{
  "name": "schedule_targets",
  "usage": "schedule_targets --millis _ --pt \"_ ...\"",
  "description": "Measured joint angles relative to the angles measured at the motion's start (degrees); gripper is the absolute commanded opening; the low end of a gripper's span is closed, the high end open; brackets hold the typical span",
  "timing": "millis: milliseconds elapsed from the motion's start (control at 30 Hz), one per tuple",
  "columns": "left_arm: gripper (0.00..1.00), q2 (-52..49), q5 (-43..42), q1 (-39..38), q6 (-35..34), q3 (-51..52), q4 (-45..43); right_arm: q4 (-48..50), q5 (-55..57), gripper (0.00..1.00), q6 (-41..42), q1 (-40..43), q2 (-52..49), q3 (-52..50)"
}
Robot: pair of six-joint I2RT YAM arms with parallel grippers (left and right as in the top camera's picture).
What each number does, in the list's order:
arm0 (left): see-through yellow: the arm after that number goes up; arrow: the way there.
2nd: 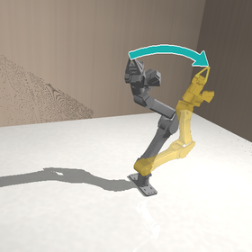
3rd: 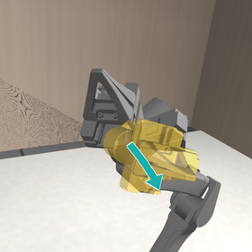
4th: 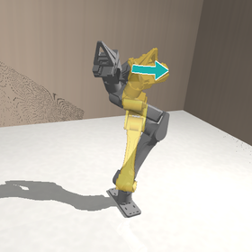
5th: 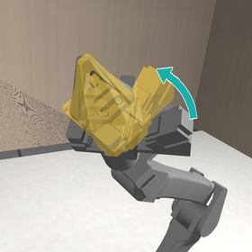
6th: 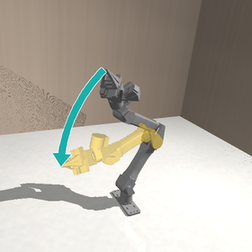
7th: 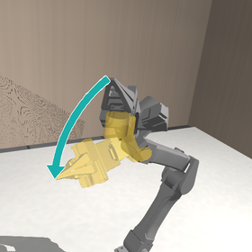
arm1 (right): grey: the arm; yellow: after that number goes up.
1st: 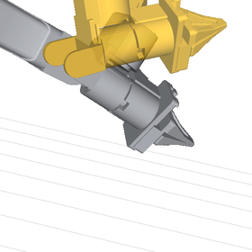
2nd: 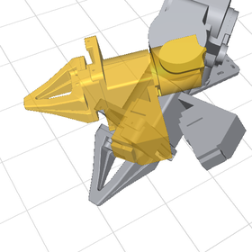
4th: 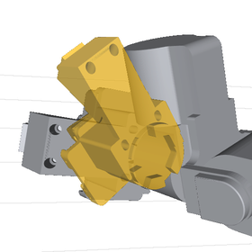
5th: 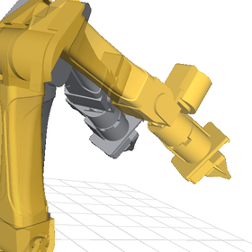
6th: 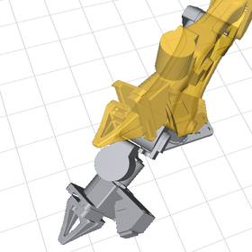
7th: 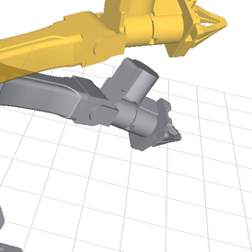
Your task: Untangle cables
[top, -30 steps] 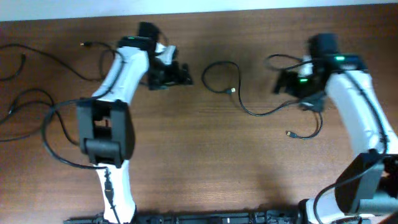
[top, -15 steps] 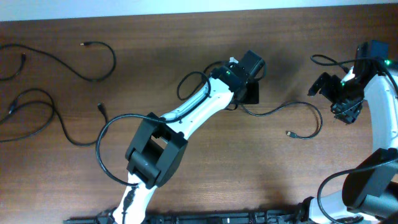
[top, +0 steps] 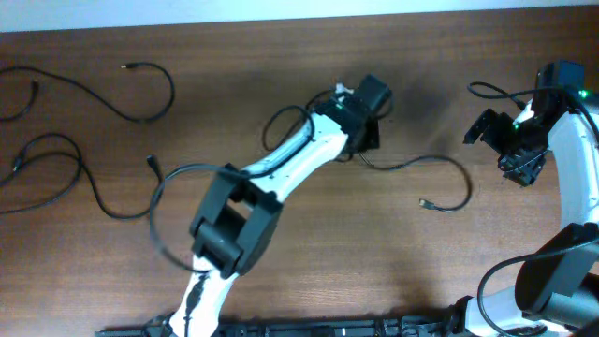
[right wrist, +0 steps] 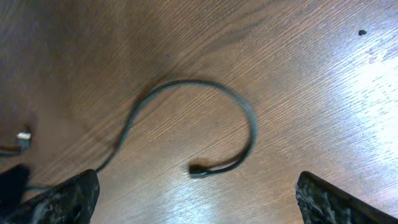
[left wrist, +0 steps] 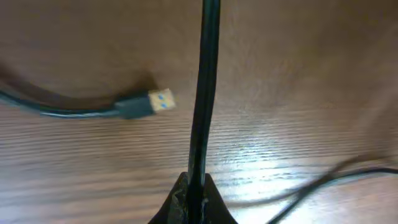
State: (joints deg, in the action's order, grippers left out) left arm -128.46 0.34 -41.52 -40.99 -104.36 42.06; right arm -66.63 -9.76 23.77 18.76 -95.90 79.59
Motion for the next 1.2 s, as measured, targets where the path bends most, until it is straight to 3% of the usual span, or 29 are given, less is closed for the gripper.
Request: schedule_targets --millis 167,367,400,433,467,533,600,800,967,1067,1200 --pt "0.00 24.65 11.80 3.91 0.02 -0.28 6.14 -0.02 0.02 0.98 -0.02 0.00 0.00 0.02" --pt "0.00 38.77 17.73 18.60 -0.31 -0.44 19.12 0.04 0.00 0.98 -0.02 0.00 0.02 0.00" --pt "0.00 41.38 19.56 22.10 -2.93 -0.63 23.06 0.13 0.00 0.98 -0.02 0.00 0.04 0.00" --pt "0.00 44.09 23.54 25.73 -11.04 -0.72 31.36 -0.07 0.02 0.98 -0.04 0.00 0.07 0.00" --pt "0.00 45.33 25.86 27.87 -15.28 -1.01 33.51 0.00 0.00 0.99 -0.04 0.00 0.07 0.02" --pt "0.00 46.40 29.27 36.06 -20.94 -0.96 39.71 -0.02 0.02 0.98 0.02 0.00 0.07 0.00" --pt "0.00 46.40 29.27 39.43 -22.25 -0.92 42.29 0.00 0.02 0.98 -0.02 0.00 0.07 0.00" --pt "0.00 46.42 25.97 59.49 -23.34 -0.85 46.01 0.00 0.02 0.98 -0.02 0.00 0.07 0.00" --pt "0.00 46.40 21.62 69.29 -11.47 -0.81 44.26 0.00 0.02 0.98 0.02 0.00 0.07 0.00" --pt "0.00 45.00 19.80 75.80 -8.28 -0.81 44.26 0.00 0.00 0.98 0.02 0.00 0.07 0.00" --pt "0.00 35.12 18.45 83.78 -6.51 -0.74 43.82 -0.02 0.02 0.98 0.00 0.00 0.07 0.00"
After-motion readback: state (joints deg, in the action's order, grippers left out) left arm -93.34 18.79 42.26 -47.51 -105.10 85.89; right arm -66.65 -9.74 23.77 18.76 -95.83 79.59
